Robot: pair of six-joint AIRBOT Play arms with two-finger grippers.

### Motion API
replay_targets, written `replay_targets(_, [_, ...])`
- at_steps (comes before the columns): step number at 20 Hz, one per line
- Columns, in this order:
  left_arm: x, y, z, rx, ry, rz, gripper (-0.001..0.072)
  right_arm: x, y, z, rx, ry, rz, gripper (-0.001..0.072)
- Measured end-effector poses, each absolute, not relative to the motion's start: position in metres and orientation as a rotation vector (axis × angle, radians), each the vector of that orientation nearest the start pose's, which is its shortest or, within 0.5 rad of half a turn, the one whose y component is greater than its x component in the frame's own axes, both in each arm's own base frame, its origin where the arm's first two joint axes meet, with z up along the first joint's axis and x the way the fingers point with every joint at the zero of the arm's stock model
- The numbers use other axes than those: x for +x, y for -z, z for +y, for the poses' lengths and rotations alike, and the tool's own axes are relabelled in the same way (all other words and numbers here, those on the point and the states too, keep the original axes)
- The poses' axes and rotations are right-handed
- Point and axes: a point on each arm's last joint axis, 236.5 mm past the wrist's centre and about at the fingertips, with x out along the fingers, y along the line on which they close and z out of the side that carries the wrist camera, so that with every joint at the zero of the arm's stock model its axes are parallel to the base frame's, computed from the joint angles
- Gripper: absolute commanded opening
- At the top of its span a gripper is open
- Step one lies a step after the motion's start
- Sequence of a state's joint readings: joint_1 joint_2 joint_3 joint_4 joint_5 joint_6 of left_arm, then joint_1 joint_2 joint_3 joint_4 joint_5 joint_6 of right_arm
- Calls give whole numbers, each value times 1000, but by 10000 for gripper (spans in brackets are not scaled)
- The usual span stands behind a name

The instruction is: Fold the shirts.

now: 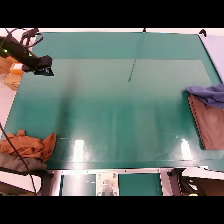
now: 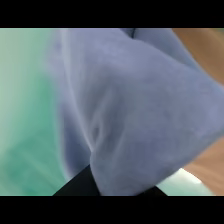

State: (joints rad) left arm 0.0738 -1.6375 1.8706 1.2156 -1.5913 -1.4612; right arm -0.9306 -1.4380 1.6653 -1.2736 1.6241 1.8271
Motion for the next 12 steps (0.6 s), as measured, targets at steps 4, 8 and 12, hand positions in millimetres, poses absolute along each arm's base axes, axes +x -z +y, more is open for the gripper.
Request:
replay_targets(4, [451,-93,-49,-190,315,1315,23,238,-74,-262,1018,798,1309,19])
replay_targets(8, [451,-93,-49,-189,316,1315,23,199,-33,-251,1021,880,1483,25])
replay_targets(12, [452,-93,-49,-189,315,1311,23,169,9,-238,1017,922,1619,582])
